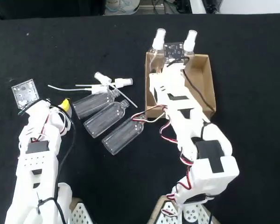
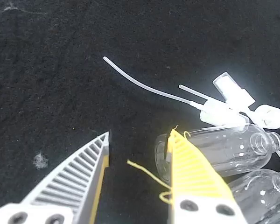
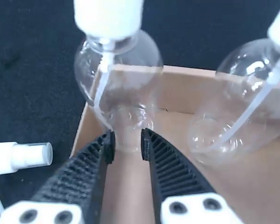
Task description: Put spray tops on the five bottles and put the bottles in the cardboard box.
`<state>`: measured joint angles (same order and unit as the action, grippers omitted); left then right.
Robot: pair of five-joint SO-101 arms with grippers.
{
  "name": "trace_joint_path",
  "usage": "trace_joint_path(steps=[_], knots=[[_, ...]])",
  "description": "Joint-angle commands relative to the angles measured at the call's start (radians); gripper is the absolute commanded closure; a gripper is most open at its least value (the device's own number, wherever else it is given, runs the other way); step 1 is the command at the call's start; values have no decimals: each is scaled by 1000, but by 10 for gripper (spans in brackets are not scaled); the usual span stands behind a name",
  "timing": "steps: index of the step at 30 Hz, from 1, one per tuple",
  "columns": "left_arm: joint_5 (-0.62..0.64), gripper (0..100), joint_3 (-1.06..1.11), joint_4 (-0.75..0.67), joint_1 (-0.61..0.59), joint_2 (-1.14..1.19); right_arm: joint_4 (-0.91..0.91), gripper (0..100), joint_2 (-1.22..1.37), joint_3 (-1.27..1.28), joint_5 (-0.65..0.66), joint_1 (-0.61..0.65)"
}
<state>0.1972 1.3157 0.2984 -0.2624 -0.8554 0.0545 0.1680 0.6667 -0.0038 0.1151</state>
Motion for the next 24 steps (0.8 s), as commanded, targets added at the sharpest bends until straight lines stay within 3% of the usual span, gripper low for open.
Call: trace_joint_path(steps=[1, 9, 24], knots=[[8, 802, -16, -17, -4, -8, -15, 924, -21, -48, 2, 14], [8, 802, -16, -17, -4, -8, -170, 924, -67, -47, -6, 20], [8, 802, -15, -17, -4, -8, -130, 924, 99, -176, -6, 26]])
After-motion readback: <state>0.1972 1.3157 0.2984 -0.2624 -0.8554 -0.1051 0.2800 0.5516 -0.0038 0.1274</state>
